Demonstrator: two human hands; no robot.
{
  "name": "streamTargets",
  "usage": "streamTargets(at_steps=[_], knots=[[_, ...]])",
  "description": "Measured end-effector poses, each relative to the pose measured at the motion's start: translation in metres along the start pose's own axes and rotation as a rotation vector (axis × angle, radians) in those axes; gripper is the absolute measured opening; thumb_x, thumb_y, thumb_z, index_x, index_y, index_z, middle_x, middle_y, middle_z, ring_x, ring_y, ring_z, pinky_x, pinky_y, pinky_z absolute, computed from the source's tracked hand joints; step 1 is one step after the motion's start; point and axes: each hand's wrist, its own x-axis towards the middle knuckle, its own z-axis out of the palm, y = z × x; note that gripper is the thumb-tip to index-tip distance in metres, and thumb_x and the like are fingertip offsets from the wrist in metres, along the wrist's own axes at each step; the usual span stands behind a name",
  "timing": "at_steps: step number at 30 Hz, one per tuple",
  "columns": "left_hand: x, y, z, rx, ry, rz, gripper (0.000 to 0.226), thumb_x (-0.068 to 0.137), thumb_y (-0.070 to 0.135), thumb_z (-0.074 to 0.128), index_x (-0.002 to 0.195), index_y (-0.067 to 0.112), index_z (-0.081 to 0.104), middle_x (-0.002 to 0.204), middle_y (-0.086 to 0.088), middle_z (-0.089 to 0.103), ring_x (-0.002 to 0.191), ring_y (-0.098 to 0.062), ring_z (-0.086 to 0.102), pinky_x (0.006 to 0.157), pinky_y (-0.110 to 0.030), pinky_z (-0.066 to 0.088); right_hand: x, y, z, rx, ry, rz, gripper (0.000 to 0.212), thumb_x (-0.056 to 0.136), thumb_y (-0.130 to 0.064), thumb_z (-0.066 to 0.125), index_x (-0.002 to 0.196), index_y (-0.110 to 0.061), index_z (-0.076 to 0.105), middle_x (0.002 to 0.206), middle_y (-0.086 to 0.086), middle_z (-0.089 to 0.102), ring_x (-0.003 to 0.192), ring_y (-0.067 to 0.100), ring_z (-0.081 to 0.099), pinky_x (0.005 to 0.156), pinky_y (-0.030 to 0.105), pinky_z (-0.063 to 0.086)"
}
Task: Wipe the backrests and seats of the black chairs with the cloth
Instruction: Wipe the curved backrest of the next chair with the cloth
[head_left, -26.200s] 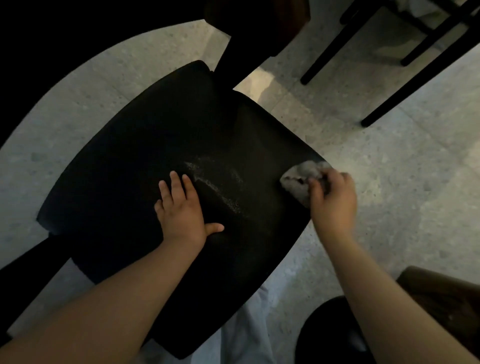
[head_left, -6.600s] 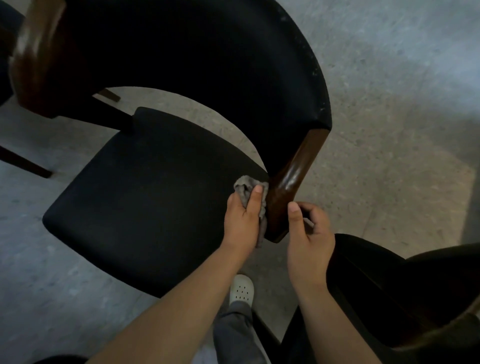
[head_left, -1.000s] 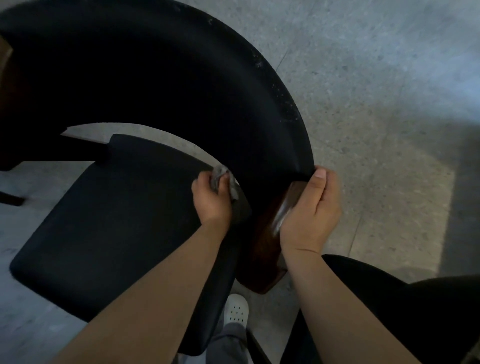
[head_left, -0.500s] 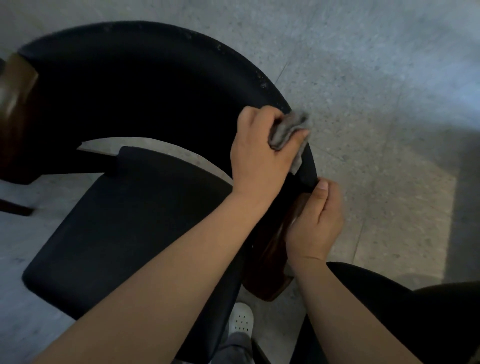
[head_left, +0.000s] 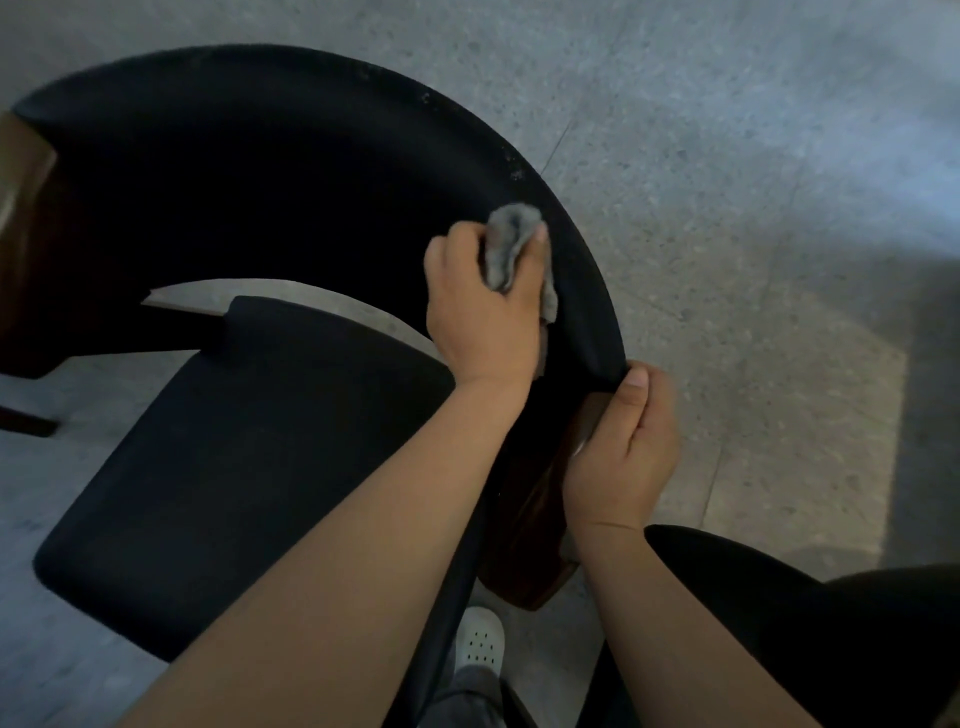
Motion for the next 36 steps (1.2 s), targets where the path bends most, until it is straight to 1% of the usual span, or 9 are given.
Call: streamTargets(at_steps=[4, 9, 14, 19, 23, 26, 28, 33, 36], knots=[[-0.009, -0.015, -0.001, -0.049, 0.005, -0.067, 0.029, 0.094, 0.049, 0.054, 0.091, 0.021, 0.052, 0.093, 0.008, 0.047, 0.078, -0.001, 0.053, 0.067, -0.013, 0.039, 0.000, 0.000, -0.001, -0.014, 0.002, -0.010, 0.031, 0.104, -0.029, 0.029, 0.085, -0.020, 0.051, 0.071, -0.007, 0.047, 0.064, 0.010, 0.045, 0.060, 0.024, 0.034], [-0.023, -0.008, -0.011, -0.088, -0.087, -0.015, 0.047, 0.089, 0.065, 0.030, 0.101, 0.024, 0.048, 0.103, 0.007, 0.042, 0.086, 0.005, 0.049, 0.071, -0.005, 0.041, 0.000, -0.001, -0.001, -0.004, 0.001, -0.010, 0.033, 0.104, -0.030, 0.029, 0.088, -0.017, 0.054, 0.073, -0.005, 0.049, 0.065, 0.011, 0.047, 0.060, 0.024, 0.036], [-0.021, -0.009, -0.021, -0.245, -0.212, -0.226, 0.030, 0.103, 0.045, 0.031, 0.105, 0.027, 0.055, 0.117, 0.004, 0.045, 0.083, 0.026, 0.044, 0.068, 0.006, 0.033, -0.001, -0.001, 0.000, -0.017, 0.008, 0.001, 0.032, 0.104, -0.030, 0.029, 0.088, -0.018, 0.054, 0.072, -0.008, 0.047, 0.064, 0.006, 0.044, 0.060, 0.017, 0.033], [-0.023, -0.011, -0.011, -0.183, -0.143, -0.133, 0.024, 0.095, 0.039, 0.058, 0.109, 0.020, 0.054, 0.116, -0.001, 0.047, 0.088, 0.017, 0.048, 0.071, 0.003, 0.038, -0.002, -0.001, 0.001, -0.003, 0.005, 0.005, 0.032, 0.104, -0.030, 0.029, 0.086, -0.017, 0.053, 0.072, -0.005, 0.049, 0.064, 0.007, 0.045, 0.059, 0.018, 0.033], [-0.027, -0.023, 0.005, -0.105, -0.024, -0.039, 0.032, 0.095, 0.042, 0.054, 0.110, 0.015, 0.055, 0.108, 0.003, 0.045, 0.085, 0.001, 0.050, 0.069, -0.004, 0.037, -0.002, 0.000, 0.001, 0.002, 0.011, -0.002, 0.031, 0.104, -0.030, 0.029, 0.086, -0.019, 0.052, 0.072, -0.009, 0.048, 0.065, 0.003, 0.044, 0.060, 0.016, 0.033], [-0.025, -0.033, 0.011, -0.065, 0.021, -0.029, 0.029, 0.098, 0.037, 0.051, 0.109, 0.010, 0.055, 0.105, 0.002, 0.045, 0.084, 0.000, 0.047, 0.069, -0.007, 0.035, -0.001, 0.001, 0.001, 0.003, 0.008, -0.002, 0.032, 0.104, -0.032, 0.029, 0.087, -0.019, 0.053, 0.074, -0.007, 0.048, 0.066, 0.007, 0.045, 0.062, 0.020, 0.034], [-0.024, -0.047, 0.009, -0.023, 0.012, -0.081, 0.029, 0.100, 0.039, 0.048, 0.110, 0.012, 0.053, 0.108, 0.001, 0.046, 0.085, -0.002, 0.047, 0.069, -0.011, 0.036, -0.001, 0.001, 0.001, -0.012, 0.008, -0.003, 0.033, 0.104, -0.032, 0.029, 0.088, -0.018, 0.054, 0.074, -0.008, 0.048, 0.066, 0.006, 0.045, 0.062, 0.020, 0.034], [-0.032, -0.111, -0.008, 0.161, -0.108, -0.470, 0.026, 0.100, 0.041, 0.045, 0.112, 0.018, 0.051, 0.114, -0.002, 0.047, 0.081, -0.009, 0.051, 0.075, -0.029, 0.043, -0.001, 0.003, 0.001, -0.029, -0.001, 0.014, 0.031, 0.105, -0.032, 0.029, 0.088, -0.021, 0.053, 0.072, -0.010, 0.046, 0.064, 0.004, 0.043, 0.062, 0.020, 0.034], [-0.037, -0.120, -0.015, 0.176, -0.096, -0.437, 0.021, 0.101, 0.037, 0.046, 0.104, 0.017, 0.050, 0.111, -0.005, 0.049, 0.075, -0.004, 0.049, 0.070, -0.022, 0.040, 0.000, 0.002, 0.001, -0.030, 0.003, 0.007, 0.032, 0.104, -0.033, 0.028, 0.087, -0.021, 0.053, 0.072, -0.010, 0.045, 0.065, 0.005, 0.043, 0.062, 0.021, 0.034]])
